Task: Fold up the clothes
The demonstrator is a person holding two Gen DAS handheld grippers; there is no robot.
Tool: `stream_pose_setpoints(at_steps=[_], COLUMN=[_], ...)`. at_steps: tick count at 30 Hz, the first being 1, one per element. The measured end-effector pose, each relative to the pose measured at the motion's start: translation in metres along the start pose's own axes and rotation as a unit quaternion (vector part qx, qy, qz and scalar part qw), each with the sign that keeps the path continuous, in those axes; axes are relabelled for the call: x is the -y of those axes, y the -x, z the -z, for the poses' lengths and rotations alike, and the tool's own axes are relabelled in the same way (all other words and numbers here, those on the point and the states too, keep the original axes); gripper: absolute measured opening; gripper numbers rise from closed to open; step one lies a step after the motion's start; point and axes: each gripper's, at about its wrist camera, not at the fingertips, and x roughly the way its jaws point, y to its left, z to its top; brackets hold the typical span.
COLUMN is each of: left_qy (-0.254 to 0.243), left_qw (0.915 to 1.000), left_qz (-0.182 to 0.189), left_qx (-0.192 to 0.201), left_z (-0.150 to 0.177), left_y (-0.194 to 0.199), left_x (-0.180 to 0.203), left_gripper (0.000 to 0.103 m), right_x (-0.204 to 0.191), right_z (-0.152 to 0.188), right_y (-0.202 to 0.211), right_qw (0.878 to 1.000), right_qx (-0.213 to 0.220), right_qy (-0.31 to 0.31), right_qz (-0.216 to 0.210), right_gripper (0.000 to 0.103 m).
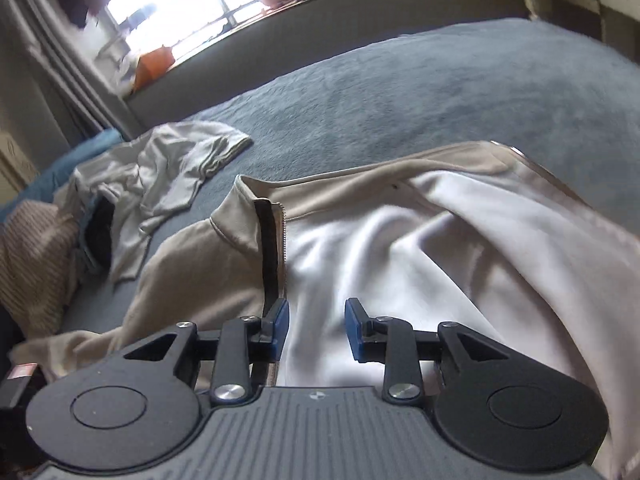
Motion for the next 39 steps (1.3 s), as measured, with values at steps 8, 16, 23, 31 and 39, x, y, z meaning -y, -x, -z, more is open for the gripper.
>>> stream_pose_setpoints(at_steps=[8,16,23,31,39], left_qy=[-0.014,-0.015,-0.017,0.002,0.012], left_qw=[0.9997,0.9995,0.9994,0.9997,0.9995], left_qz=[-0.02,-0.029,-0.029,-0.011,-0.001], left_qx=[-0.003,0.007,0.014,0.023,0.028], left_z=[-0.002,0.002,0.004,0.006,0.007], left_y=[-0.002,0.0,0.0,0.0,0.001], left_x=[0.008,0.01,0.011,0.002,-0.001], left_gripper=[0.017,0.017,0.018,0.018,0.018], right_x=[0.045,0.013,-0.036,-0.044,-0.066], right_z=[0.057,0.129,0.181,0.186,0.187], right_y=[0.149,0.129,0.07,0.059,0.071], right_qw=[0.984,0.981,0.987,0.982,0.986], right_qx=[0.032,-0.097,-0.152,-0.184,-0.153], right_qy=[-0.141,-0.127,-0.001,0.019,0.061], right_qz=[-0.103,-0.109,-0.043,-0.028,0.012], right_gripper=[0.033,0.033,0.027,0.029,0.012])
